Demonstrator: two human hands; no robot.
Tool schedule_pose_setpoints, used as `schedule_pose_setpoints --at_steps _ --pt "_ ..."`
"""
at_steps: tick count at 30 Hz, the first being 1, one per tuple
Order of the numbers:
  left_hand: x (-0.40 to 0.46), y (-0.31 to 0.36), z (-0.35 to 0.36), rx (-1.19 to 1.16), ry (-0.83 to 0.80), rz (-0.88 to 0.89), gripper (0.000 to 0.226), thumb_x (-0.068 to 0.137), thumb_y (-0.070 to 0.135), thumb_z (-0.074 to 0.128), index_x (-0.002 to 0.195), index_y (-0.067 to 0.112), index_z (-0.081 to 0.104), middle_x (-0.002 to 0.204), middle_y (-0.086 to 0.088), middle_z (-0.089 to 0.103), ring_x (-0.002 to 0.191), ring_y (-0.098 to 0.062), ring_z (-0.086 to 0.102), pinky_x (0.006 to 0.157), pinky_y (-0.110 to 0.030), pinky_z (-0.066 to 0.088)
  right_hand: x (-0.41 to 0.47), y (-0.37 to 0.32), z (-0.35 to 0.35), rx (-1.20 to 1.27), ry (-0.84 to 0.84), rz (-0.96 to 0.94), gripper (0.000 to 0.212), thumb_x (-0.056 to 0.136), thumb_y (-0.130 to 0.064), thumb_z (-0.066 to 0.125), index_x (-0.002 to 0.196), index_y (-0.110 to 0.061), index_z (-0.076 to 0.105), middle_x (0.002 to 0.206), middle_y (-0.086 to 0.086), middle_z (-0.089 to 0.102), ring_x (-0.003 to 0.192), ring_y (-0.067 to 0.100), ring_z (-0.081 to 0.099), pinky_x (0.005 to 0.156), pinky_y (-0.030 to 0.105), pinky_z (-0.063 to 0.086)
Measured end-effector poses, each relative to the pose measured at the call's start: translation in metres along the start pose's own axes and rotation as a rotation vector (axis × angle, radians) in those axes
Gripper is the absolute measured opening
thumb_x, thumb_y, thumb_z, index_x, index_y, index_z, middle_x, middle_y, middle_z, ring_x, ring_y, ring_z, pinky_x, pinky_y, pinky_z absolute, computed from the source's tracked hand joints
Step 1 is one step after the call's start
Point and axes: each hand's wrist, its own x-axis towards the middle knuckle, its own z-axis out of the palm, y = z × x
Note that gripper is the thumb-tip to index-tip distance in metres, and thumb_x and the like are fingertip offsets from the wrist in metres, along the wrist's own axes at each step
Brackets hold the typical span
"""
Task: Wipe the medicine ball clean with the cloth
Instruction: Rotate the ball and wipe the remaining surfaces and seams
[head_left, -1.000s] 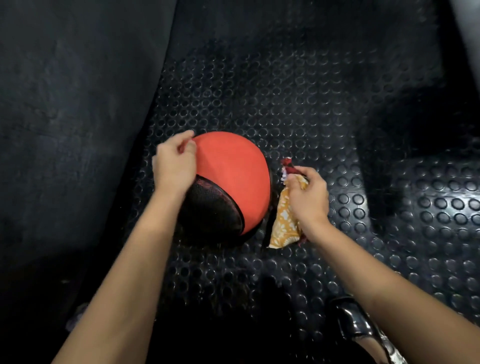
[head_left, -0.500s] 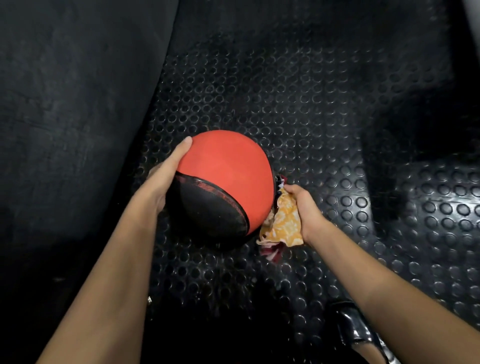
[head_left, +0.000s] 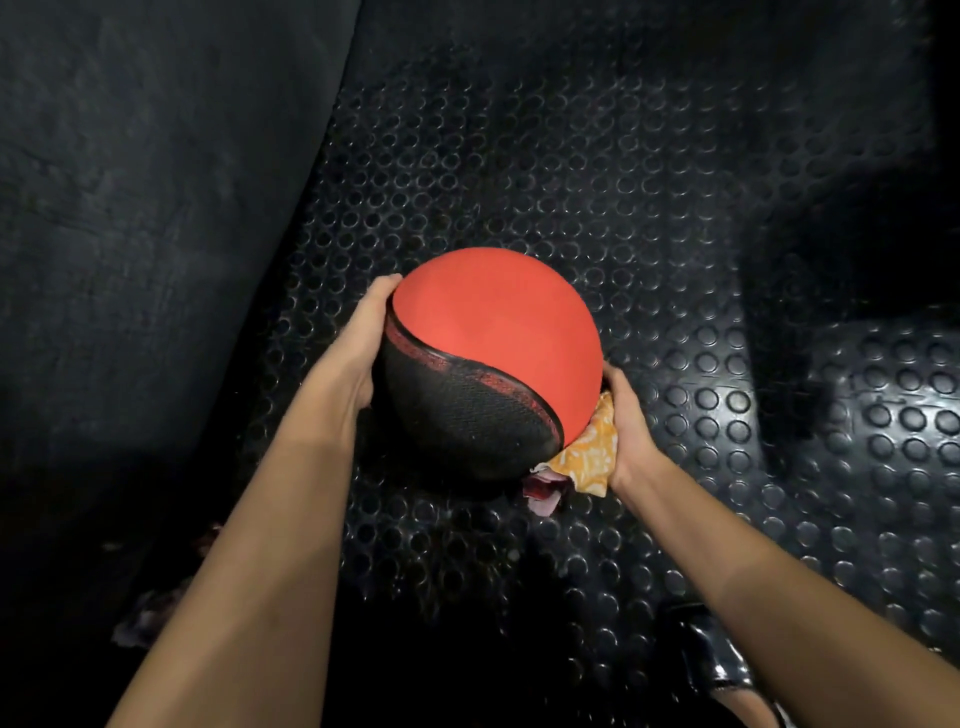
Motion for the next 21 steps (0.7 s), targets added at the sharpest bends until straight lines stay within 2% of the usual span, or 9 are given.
schedule_pose_setpoints --at_steps 4,6,9,11,13,14,16,18,21 --pt "0.000 -0.002 0.007 -0.037 -0.021 0.106 0.044 0.095 0.049 0.038 0.079 0.026 0.072 0.082 0.003 0.074 0.090 -0.016 0.065 0.082 -0.031 0.048 -0.006 -0.030 -0.004 -0.074 -0.067 -0.138 0.044 0.092 -0.049 0.042 0.088 -0.012 0.064 0.069 0.004 0.067 0.060 0.016 0.063 0.058 0.025 0.054" --pt "0.004 0.001 0.013 -0.052 -0.028 0.142 0.046 0.096 0.053 0.035 0.089 0.027 0.073 0.093 0.002 0.074 0.098 -0.016 0.065 0.090 -0.033 0.047 -0.009 -0.048 -0.004 -0.098 -0.092 -0.229 0.042 0.090 -0.049 0.046 0.094 -0.013 0.067 0.080 0.006 0.069 0.071 0.020 0.065 0.069 0.029 0.055" --pt "0.004 0.006 0.025 -0.003 -0.019 0.157 0.058 0.087 0.068 0.036 0.117 0.029 0.066 0.117 0.001 0.067 0.113 -0.017 0.058 0.104 -0.039 0.041 -0.012 -0.067 0.000 -0.151 -0.059 -0.374 0.042 0.078 -0.042 0.064 0.104 -0.010 0.067 0.099 0.012 0.069 0.090 0.026 0.065 0.085 0.037 0.052" --pt "0.006 0.000 0.025 0.028 0.033 0.142 0.065 0.080 0.073 0.039 0.121 0.029 0.064 0.119 0.000 0.066 0.113 -0.019 0.057 0.105 -0.041 0.040 -0.013 -0.066 0.003 -0.333 0.097 -0.573 0.023 0.079 -0.037 0.068 0.078 -0.014 0.065 0.083 0.002 0.067 0.080 0.017 0.062 0.080 0.034 0.048" --pt "0.002 -0.010 0.021 0.007 0.073 0.137 0.051 0.091 0.063 0.036 0.114 0.027 0.065 0.114 -0.001 0.066 0.109 -0.018 0.058 0.099 -0.036 0.043 -0.019 -0.054 0.005 -0.525 0.243 -0.733 0.028 0.085 -0.036 0.065 0.061 -0.024 0.057 0.066 -0.011 0.059 0.069 0.008 0.054 0.074 0.031 0.045" --pt "-0.002 -0.015 0.019 -0.022 0.099 0.126 0.045 0.094 0.057 0.036 0.112 0.027 0.064 0.113 -0.001 0.065 0.108 -0.018 0.057 0.096 -0.034 0.043 -0.024 -0.046 0.007 -0.581 0.262 -0.783 0.026 0.085 -0.041 0.063 0.064 -0.025 0.060 0.069 -0.014 0.061 0.071 0.007 0.055 0.076 0.032 0.047" --pt "-0.004 -0.022 0.014 -0.086 0.182 0.116 0.043 0.096 0.051 0.040 0.119 0.022 0.061 0.119 -0.003 0.063 0.110 -0.017 0.056 0.096 -0.031 0.042 -0.032 -0.034 0.009 -0.736 0.314 -0.848 0.034 0.084 -0.055 0.056 0.097 -0.025 0.065 0.098 -0.009 0.066 0.093 0.008 0.059 0.089 0.035 0.047" --pt "-0.007 -0.029 0.012 -0.125 0.241 0.134 0.044 0.098 0.046 0.040 0.128 0.018 0.058 0.128 -0.003 0.060 0.115 -0.017 0.054 0.101 -0.030 0.041 -0.039 -0.030 0.007 -0.876 0.368 -0.872 0.046 0.086 -0.057 0.053 0.120 -0.026 0.050 0.117 -0.007 0.058 0.106 0.011 0.054 0.093 0.034 0.042" --pt "-0.015 -0.039 0.016 -0.169 0.270 0.181 0.040 0.100 0.042 0.037 0.131 0.024 0.056 0.134 0.001 0.056 0.121 -0.014 0.052 0.107 -0.031 0.037 -0.054 -0.031 0.009 -1.014 0.407 -0.954 0.035 0.087 -0.055 0.053 0.114 -0.034 0.047 0.110 -0.010 0.062 0.099 0.011 0.056 0.085 0.033 0.042"
